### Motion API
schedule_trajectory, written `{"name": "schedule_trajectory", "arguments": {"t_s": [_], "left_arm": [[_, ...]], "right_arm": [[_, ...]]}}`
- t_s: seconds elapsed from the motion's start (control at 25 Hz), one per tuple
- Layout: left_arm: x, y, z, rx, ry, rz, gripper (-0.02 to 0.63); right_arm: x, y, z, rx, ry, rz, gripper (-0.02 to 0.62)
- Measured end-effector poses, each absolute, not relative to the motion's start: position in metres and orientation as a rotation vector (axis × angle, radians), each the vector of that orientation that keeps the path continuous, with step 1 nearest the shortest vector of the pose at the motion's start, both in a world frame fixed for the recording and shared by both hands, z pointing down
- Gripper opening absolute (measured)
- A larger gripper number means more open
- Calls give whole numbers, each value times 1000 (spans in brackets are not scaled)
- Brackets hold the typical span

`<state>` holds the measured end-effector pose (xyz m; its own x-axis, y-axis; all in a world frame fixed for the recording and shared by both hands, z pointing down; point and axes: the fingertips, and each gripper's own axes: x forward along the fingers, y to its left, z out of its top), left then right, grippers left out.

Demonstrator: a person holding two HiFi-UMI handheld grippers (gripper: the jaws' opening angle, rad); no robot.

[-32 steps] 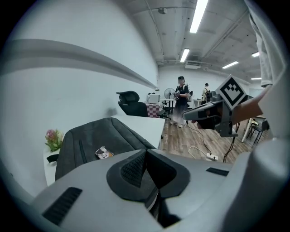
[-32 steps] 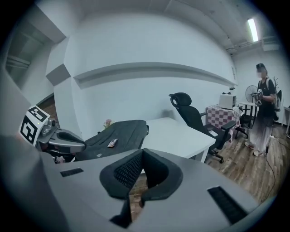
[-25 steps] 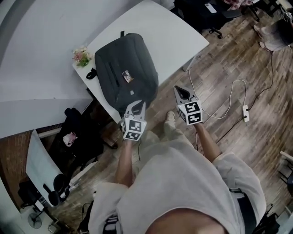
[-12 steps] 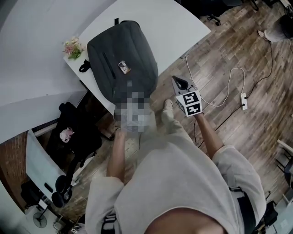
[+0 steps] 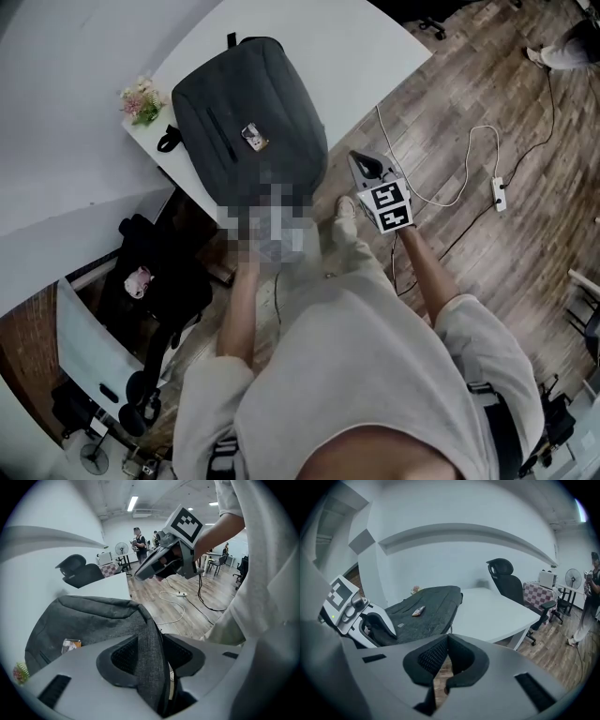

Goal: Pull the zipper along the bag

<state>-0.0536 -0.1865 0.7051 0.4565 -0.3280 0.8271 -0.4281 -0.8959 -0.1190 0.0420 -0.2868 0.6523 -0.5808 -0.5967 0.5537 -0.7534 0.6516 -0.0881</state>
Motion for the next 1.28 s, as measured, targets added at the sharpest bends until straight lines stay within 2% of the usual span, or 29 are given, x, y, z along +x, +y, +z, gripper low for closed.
{"name": "schedule_trajectory", "arguments": {"t_s": [0.24,0.52,0.64,0.76,1.04,1.28], "left_arm": [[-55,-189,695,2629,-692,1383,114],[-58,-188,685,2658,-718,1353,97],[-58,-188,681,2663,-725,1340,94],[-57,-188,675,2671,-744,1304,87],[-58,-188,676,2673,-739,1297,81],[-58,-187,675,2676,-719,1288,80]], "right_arm": [[31,-297,664,1018,-2387,443,14],[18,-311,692,941,-2352,398,14],[14,-316,707,874,-2318,338,54],[7,-324,717,809,-2286,234,126],[-8,-345,727,682,-2241,21,172],[-24,-354,727,581,-2244,-62,181]]}}
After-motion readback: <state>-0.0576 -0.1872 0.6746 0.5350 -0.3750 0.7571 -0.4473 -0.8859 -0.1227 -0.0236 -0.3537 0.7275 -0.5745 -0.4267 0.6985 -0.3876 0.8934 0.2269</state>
